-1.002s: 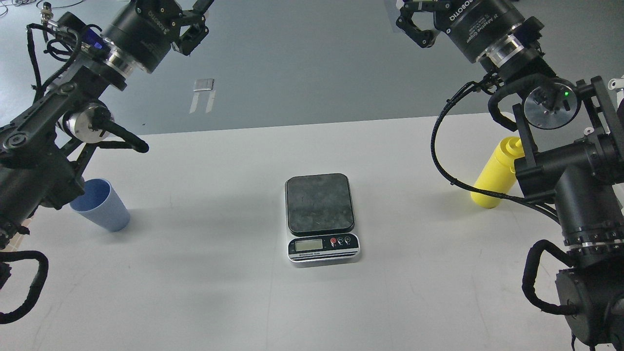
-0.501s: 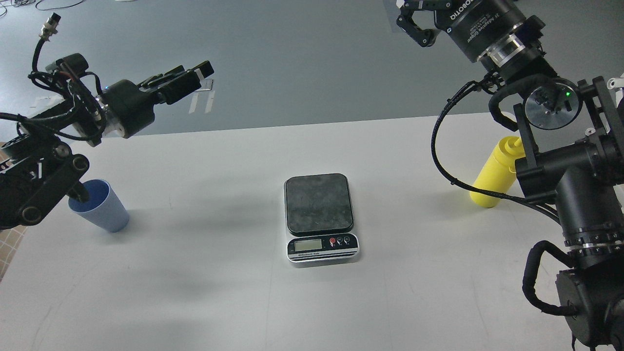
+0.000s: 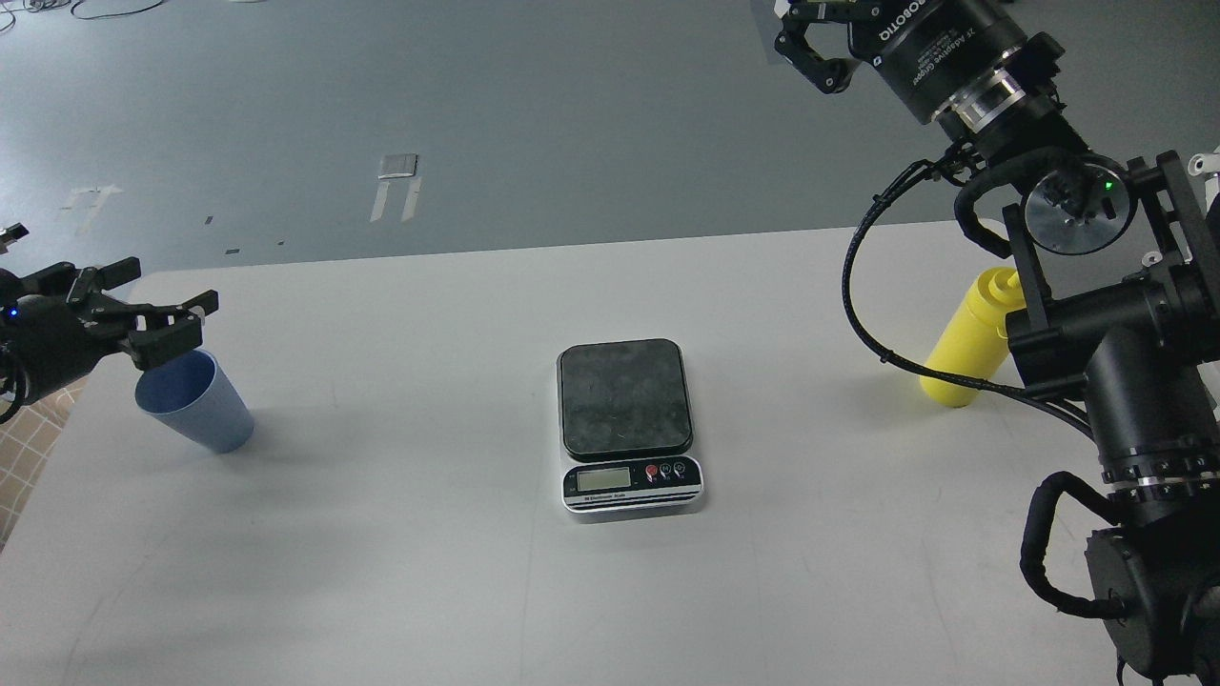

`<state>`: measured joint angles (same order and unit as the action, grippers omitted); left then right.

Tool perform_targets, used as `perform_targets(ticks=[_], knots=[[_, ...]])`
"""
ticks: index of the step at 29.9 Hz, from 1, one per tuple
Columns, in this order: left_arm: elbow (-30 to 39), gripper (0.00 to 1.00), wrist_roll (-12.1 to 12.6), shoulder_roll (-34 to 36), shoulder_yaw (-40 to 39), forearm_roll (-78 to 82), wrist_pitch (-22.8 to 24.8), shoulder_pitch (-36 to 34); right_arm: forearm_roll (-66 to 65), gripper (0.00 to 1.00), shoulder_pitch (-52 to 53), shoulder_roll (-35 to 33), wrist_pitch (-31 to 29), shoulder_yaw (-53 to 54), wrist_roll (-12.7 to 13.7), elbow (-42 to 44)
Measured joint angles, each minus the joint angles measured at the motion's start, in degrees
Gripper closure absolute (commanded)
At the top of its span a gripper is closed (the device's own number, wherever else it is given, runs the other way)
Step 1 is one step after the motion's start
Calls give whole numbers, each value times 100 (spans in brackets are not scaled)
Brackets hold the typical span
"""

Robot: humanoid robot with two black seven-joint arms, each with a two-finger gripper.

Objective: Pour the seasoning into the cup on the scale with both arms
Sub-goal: 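Reach the left gripper down to the blue cup and grasp it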

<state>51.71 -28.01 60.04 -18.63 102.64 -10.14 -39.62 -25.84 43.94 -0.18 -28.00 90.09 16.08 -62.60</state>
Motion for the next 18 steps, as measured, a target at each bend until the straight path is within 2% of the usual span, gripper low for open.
perform_targets(ticks=[11,18], knots=[[-430,19,1,-27,2,-191,-27,399,0,0,-28,-9,0,0,0,0],[-482,21,1,-62,1,-363,17,495,0,0,-96,-9,0,0,0,-46]])
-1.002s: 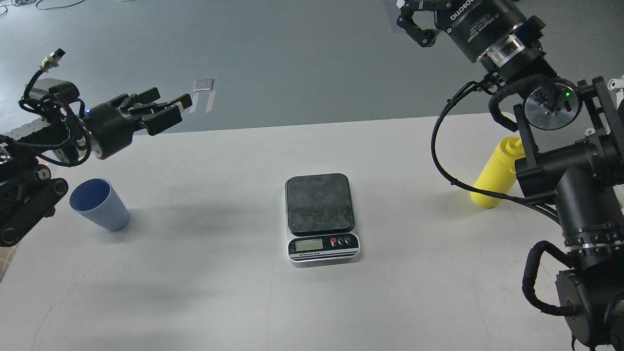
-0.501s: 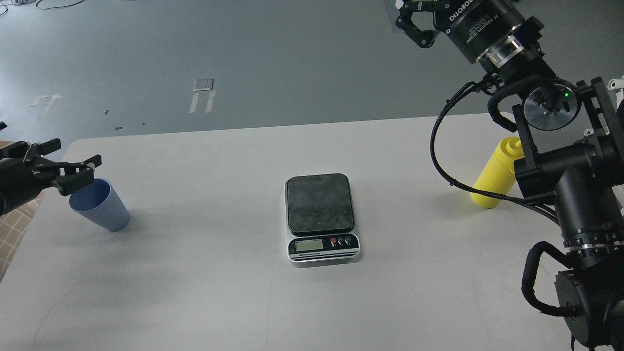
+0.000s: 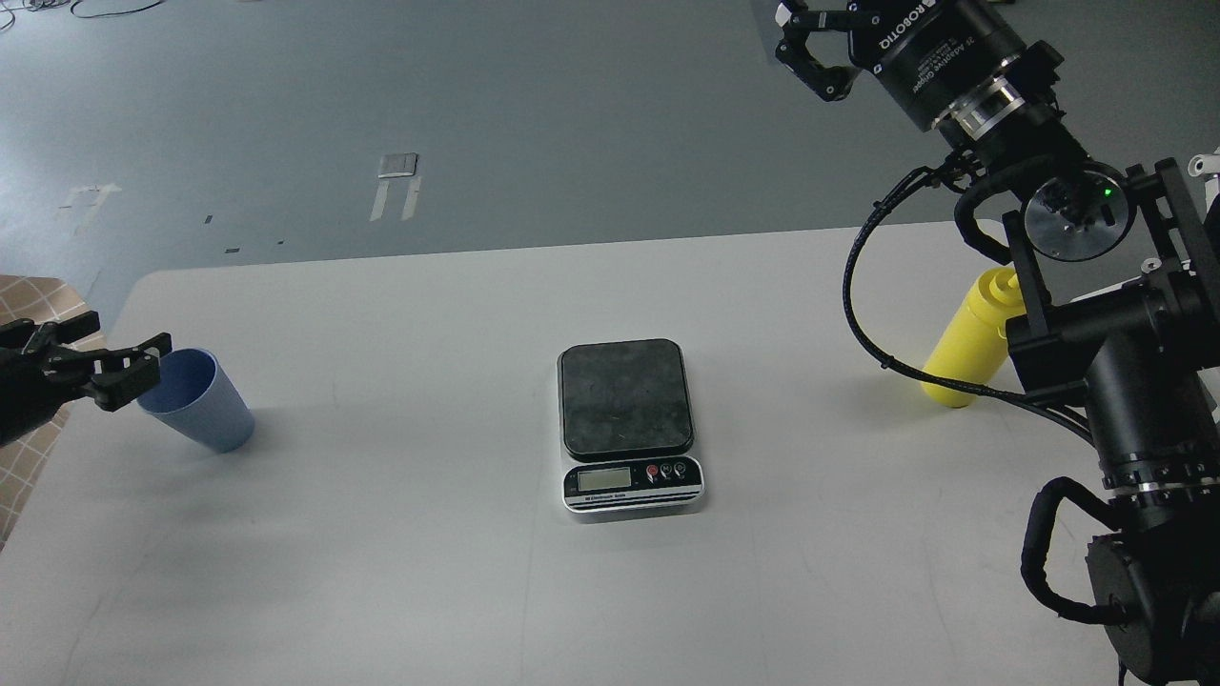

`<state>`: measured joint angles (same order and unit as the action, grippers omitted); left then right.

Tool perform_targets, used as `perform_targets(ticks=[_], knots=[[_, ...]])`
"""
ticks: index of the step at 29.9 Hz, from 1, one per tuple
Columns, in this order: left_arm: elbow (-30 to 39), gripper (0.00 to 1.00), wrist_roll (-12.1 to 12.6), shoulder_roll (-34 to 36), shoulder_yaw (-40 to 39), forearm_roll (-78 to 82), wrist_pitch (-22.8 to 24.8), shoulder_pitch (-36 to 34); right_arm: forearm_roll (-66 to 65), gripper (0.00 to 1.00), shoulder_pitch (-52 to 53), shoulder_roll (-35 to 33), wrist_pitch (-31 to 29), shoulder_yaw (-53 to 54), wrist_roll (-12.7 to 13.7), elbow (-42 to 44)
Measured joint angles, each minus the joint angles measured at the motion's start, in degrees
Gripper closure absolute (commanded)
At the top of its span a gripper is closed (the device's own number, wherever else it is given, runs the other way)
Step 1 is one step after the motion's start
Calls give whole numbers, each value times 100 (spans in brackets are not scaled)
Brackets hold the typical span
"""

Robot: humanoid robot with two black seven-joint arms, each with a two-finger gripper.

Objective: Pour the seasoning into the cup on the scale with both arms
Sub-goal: 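Reach the left gripper down to the blue cup and grasp it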

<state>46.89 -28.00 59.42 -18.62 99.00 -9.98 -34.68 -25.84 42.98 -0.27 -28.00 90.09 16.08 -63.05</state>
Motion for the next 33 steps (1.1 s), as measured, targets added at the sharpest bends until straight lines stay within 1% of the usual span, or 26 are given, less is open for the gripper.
perform_targets(ticks=[6,7,14,15,16,27,29,30,33], knots=[[-86,21,1,-60,-1,-80,13,117,0,0,-9,0,0,0,0,-13],[-95,23,0,-86,-1,-80,13,127,0,0,-9,0,0,0,0,-13],[-119,37,0,-155,-1,-89,13,154,0,0,-10,6,0,0,0,-14],[-121,42,0,-156,-1,-92,13,162,0,0,-10,6,0,0,0,-14],[-126,45,0,-159,-1,-101,17,168,0,0,-10,6,0,0,0,-14],[-368,47,0,-365,-1,-279,22,180,0,0,-1,8,0,17,-1,-14],[-373,50,0,-368,1,-279,27,190,0,0,-1,10,0,17,-1,-14],[-373,54,0,-369,1,-279,29,211,0,0,-1,9,0,17,-1,-14],[-374,56,0,-369,5,-279,30,278,0,0,-1,6,0,22,-1,-14]])
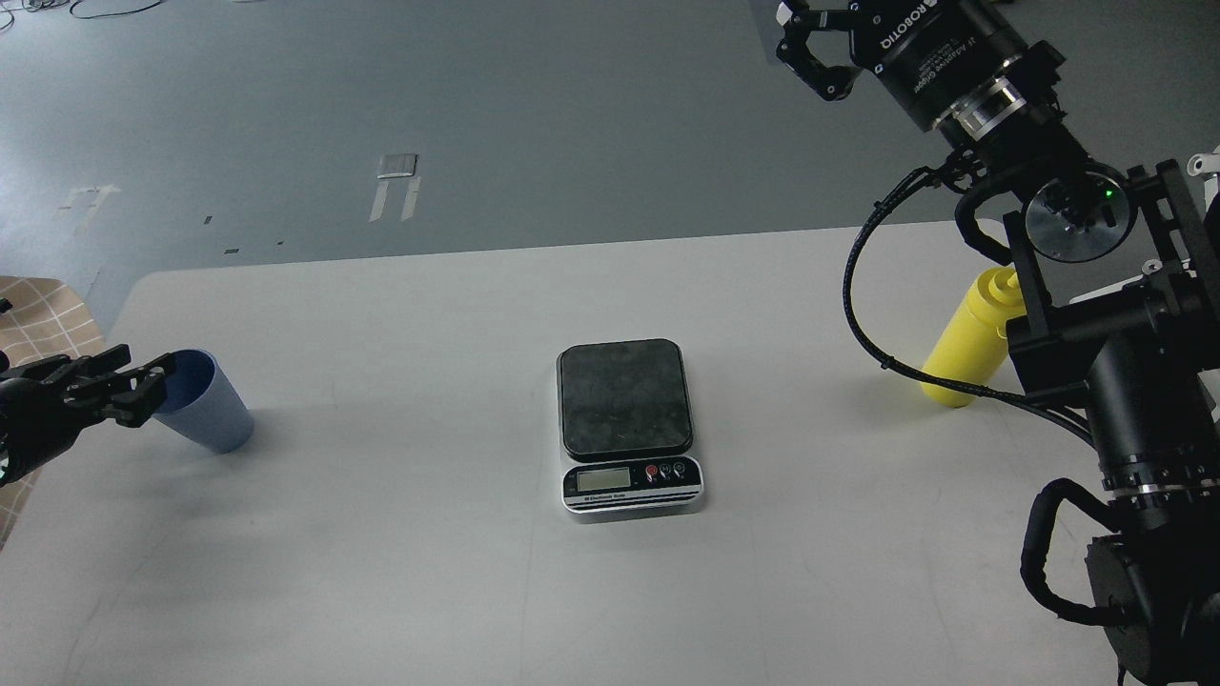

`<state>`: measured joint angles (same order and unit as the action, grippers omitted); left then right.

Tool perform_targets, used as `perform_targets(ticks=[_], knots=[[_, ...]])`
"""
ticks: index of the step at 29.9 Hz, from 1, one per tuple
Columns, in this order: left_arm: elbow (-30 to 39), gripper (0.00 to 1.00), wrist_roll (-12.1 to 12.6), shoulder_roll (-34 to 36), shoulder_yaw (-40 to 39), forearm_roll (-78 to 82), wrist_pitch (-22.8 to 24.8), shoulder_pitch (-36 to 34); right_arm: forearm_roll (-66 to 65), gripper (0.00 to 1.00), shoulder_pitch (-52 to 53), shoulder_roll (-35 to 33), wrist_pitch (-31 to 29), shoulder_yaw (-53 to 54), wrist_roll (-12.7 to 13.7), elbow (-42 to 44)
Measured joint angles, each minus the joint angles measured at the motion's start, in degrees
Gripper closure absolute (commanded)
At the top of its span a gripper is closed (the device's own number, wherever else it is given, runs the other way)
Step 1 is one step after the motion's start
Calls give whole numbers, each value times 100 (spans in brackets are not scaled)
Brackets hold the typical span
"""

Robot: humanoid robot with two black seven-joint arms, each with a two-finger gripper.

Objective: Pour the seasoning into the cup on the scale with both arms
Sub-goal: 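Reach the left gripper down to the blue cup and grasp it, then lift the blue cup with the left gripper and lower it onto the scale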

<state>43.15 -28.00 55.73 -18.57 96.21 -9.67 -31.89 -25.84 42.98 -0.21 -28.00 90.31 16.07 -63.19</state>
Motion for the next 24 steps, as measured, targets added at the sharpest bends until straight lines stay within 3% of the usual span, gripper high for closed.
perform_targets(ticks=[7,9,12,24], knots=[[-1,66,0,-8,3,0,0,35,0,0,0,-6,0,4,0,8],[-3,85,0,-8,3,0,0,41,0,0,0,-6,0,4,0,9],[-37,100,0,-41,3,0,-8,50,0,0,0,-6,0,4,0,9],[-432,100,1,-389,-44,-211,-11,7,0,0,-7,-6,0,21,-8,9]])
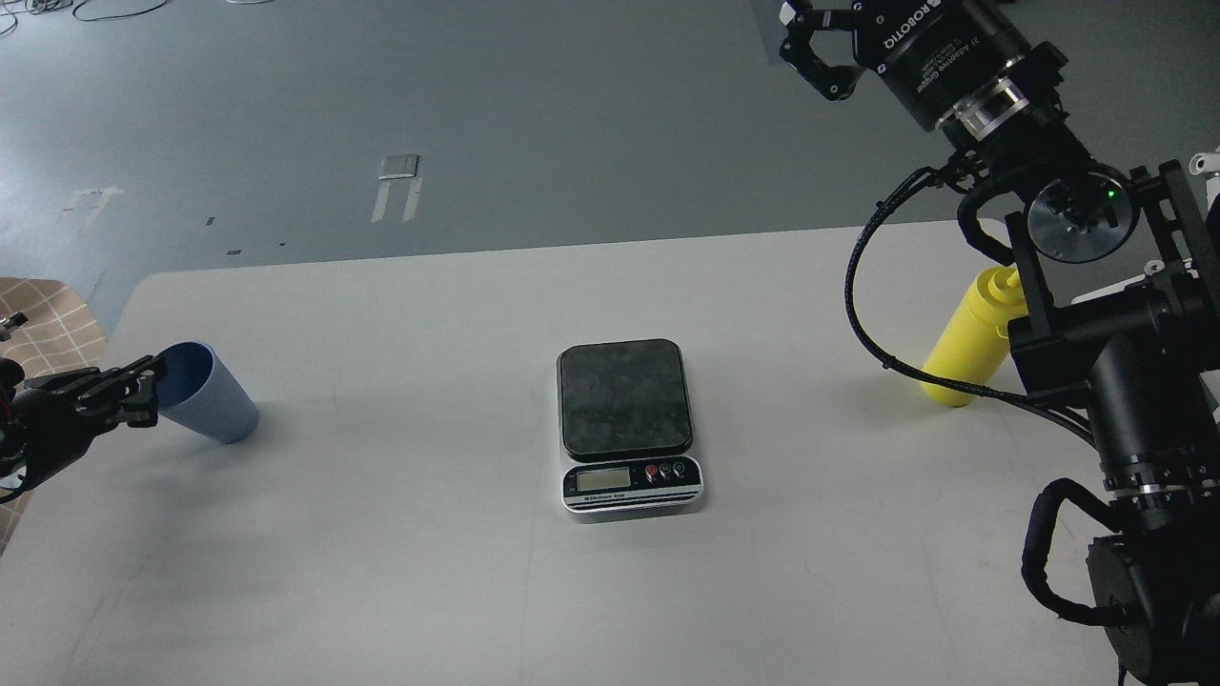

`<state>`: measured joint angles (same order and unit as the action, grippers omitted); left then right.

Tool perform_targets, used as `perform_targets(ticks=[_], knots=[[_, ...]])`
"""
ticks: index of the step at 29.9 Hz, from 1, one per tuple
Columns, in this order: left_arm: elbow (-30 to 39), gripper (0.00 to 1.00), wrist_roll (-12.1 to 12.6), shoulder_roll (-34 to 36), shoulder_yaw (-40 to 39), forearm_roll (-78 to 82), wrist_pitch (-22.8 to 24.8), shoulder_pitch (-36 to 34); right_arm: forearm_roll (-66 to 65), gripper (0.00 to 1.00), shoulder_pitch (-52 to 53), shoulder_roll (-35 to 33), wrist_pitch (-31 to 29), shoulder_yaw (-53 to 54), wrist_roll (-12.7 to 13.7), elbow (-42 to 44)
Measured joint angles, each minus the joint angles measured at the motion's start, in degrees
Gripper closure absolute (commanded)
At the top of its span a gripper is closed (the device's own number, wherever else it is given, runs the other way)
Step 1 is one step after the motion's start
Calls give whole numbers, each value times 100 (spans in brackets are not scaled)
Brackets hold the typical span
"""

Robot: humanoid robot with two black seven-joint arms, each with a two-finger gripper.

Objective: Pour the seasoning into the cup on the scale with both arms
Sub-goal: 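Lift the blue cup with the left gripper and lower it onto the scale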

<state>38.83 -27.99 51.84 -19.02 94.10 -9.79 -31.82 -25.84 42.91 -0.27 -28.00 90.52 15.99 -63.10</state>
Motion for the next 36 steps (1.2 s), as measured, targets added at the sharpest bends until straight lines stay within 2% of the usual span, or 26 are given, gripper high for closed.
perform_targets(ticks=[4,9,12,20,28,36], knots=[[1,100,0,4,23,-353,10,-103,0,0,0,0,0,9,0,0],[82,100,0,26,33,-436,126,-668,0,0,0,0,0,19,0,0],[145,100,1,-52,39,-416,374,-1100,0,0,0,-1,0,22,0,0],[1011,100,-4,-522,35,-397,1019,-2072,0,0,0,1,0,17,0,0],[1683,100,-2,-1097,36,-146,1528,-2571,0,0,4,-3,0,27,0,0],[1845,100,-1,-1791,39,378,1789,-2675,0,0,6,-10,0,79,0,1]])
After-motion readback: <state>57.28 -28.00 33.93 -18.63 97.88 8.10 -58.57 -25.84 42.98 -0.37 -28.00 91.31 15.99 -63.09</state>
